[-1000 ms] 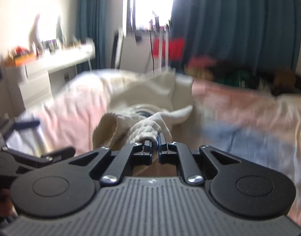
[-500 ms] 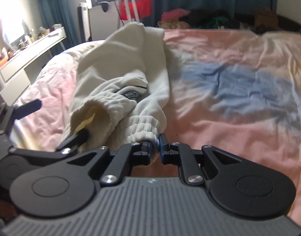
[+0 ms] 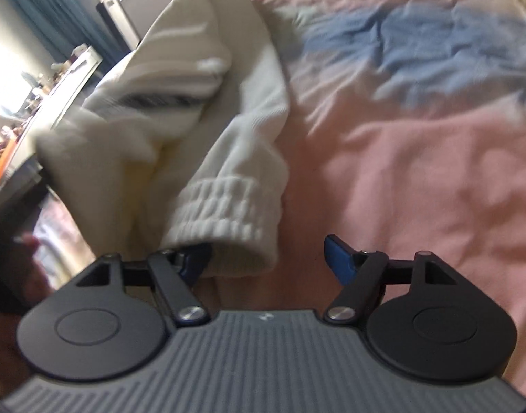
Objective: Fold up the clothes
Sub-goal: 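Grasp the other cuff with the left gripper while the right gripper holds its cuff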
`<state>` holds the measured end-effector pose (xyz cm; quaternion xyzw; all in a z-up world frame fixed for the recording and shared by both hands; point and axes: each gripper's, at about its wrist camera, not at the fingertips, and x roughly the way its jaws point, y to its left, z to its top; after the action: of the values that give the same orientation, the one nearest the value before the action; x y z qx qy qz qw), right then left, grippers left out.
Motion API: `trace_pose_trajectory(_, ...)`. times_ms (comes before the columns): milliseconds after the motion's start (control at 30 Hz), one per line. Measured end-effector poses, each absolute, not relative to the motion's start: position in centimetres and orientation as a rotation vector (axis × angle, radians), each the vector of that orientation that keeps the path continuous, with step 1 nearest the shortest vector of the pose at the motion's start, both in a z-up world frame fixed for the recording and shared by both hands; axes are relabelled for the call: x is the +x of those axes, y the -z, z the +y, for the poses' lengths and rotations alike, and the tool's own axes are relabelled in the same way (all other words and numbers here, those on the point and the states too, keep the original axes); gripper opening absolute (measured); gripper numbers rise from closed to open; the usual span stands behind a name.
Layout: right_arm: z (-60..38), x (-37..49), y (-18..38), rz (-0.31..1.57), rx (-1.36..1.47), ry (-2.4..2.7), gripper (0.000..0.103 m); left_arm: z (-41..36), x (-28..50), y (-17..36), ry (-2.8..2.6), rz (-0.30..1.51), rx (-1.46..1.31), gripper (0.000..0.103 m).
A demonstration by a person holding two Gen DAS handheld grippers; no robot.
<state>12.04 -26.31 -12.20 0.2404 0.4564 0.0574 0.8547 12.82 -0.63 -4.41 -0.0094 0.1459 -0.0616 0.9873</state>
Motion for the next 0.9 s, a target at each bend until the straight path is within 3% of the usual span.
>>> trace_pose_trajectory(167,-25.1,11.5,11.4,0.971,0.516,-0.264,0.076,7.6,14.1,3.0,-0.079,0.351,-0.252,0.102)
trace_pose_trajectory(467,-23.0,10.4,10.2,0.982,0.483,-0.367,0.077,14.7,14.6,5.6,-0.103,0.809,-0.298,0.097)
trace_pose_trajectory(633,-23.5,10.2,11.1,1.009,0.552,-0.338,0.077,16.0,11.4,5.4,-0.018,0.890,-0.159,0.100)
trace_pose_trajectory(900,-23.9,9.7,10.7,0.964,0.573,-0.286,0.077,15.2,7.8,4.6,0.242,0.862,-0.256,0.103)
